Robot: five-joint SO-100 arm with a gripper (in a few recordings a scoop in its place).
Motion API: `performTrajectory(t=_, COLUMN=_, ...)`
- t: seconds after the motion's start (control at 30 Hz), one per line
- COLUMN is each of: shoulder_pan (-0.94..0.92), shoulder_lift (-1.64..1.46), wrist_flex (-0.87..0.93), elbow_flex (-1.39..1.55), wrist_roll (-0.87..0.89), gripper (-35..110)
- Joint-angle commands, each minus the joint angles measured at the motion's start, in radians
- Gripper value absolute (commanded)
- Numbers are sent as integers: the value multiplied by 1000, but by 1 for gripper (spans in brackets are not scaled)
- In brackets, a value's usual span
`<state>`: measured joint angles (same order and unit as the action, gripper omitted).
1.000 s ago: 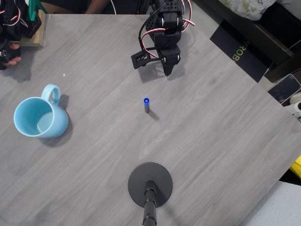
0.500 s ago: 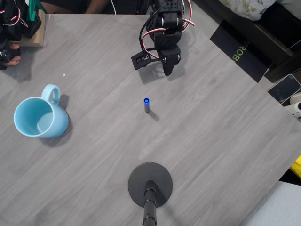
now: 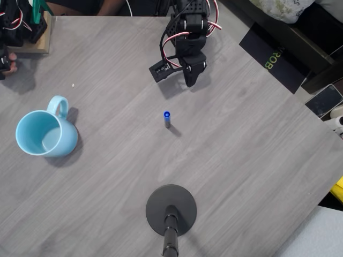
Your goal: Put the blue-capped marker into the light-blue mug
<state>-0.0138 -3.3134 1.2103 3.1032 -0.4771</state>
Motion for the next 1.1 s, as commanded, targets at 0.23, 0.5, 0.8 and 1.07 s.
performTrajectory(t=0.23, shoulder_pan=-67, shoulder_lift=-23, wrist_flex=41, elbow_flex=-5, wrist_roll=-624, gripper=0)
performTrajectory(t=0.5, shoulder_pan=-244, shoulder_lift=-21, wrist_flex=-178, elbow_flex=-5, wrist_roll=-922, gripper=6)
performTrajectory(t=0.8, shoulder_pan=-342, shoulder_lift=-23, wrist_flex=-611, elbow_flex=-15, wrist_roll=-1169, gripper=6)
performTrajectory(t=1.07, shoulder_pan=-304, shoulder_lift=-23, wrist_flex=-764, elbow_flex=-5, wrist_roll=-1213, gripper=6)
